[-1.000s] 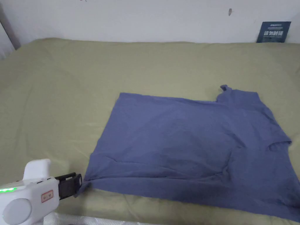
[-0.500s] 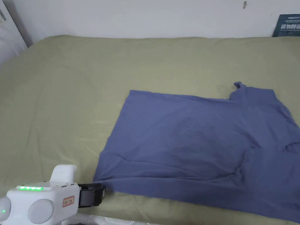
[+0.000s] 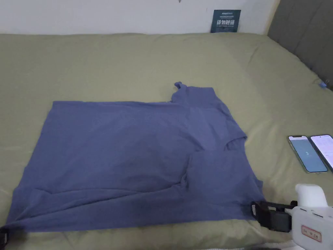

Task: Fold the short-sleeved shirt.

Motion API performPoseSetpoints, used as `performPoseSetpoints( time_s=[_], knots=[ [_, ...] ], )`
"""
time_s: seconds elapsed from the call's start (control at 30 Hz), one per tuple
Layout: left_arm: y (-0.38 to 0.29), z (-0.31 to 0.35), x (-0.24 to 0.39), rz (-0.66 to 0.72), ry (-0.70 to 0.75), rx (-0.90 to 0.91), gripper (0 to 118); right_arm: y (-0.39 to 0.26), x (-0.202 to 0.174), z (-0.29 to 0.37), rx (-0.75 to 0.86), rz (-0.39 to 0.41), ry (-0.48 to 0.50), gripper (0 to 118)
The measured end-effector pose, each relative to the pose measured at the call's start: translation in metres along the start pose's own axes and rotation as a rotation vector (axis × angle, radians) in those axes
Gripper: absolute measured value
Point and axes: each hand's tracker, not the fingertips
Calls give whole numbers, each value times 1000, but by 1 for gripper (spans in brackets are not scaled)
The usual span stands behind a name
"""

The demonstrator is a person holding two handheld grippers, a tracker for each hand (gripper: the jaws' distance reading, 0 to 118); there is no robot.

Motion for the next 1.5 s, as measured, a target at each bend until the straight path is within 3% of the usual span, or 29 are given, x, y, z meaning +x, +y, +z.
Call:
performPoseSetpoints(
  time_s=[0.03, 0.07, 0.1, 0.13, 0.27, 0.57, 0.67, 0.77, 0.93, 1.0, 1.03, 1.07, 1.1, 1.13, 1.17, 1.23, 1.27, 1.3, 1.37, 1.4, 1.43, 1.5],
  knots=[
    [1, 0, 1, 2, 0, -8, 1, -1, -5, -6, -33, 27, -9, 96],
    [1, 0, 3, 5, 1, -8, 1, -3, -12, -13, -50, 41, -19, 82],
    [1, 0, 5, 8, 3, -11, 1, -3, -11, -20, -59, 44, -19, 54],
    [4, -6, 0, 11, 2, -17, 1, -3, -9, -24, -61, 44, -21, 0],
    [13, -8, -4, 19, -7, -17, 1, 5, -22, -25, -89, 53, 21, 0],
    [104, -12, -11, 11, -94, 32, 1, 106, -33, -16, 78, 66, 0, 0],
    [145, -37, -10, -12, -92, 38, 1, 146, -34, -45, 60, 90, -11, 0],
    [175, -68, -9, -5, -105, 0, 1, 170, -29, -82, 11, 43, -13, 0],
    [201, -115, -3, 24, -127, -52, 1, 185, -31, -137, -65, 45, -46, 0],
    [206, -130, -3, 29, -121, -72, 5, 186, -29, -154, -102, 17, -39, 5],
    [205, -136, -4, 38, -135, -81, 34, 185, -27, -159, -112, -12, -34, 36],
    [202, -138, -6, 46, -145, -91, 75, 183, -26, -158, -109, -37, -33, 78],
    [198, -138, -7, 57, -129, -87, 103, 180, -24, -156, -103, -61, -46, 112],
    [193, -136, -10, 69, -94, -75, 108, 175, -24, -151, -106, -72, -45, 114],
    [187, -132, -13, 78, -53, -51, 108, 171, -22, -141, -91, -75, -36, 107],
    [173, -115, -23, 86, -18, -3, 103, 164, -20, -118, -43, -72, -57, 103],
    [168, -105, -26, 96, -14, -25, 86, 160, -18, -109, -47, -68, -62, 94],
    [159, -95, -29, 104, -16, -19, 86, 155, -17, -96, -44, -61, -67, 87],
    [143, -72, -34, 108, -19, 13, 65, 142, -18, -69, -9, -19, -89, 70],
    [136, -64, -34, 113, -16, 23, 19, 132, -29, -57, -6, -17, -92, 32],
    [128, -59, -34, 110, -4, 39, 0, 124, -33, -47, 17, -18, -92, 0],
    [118, -56, -32, 118, -89, 0, 0, 122, -35, -33, 0, -44, -76, 0]
  ],
)
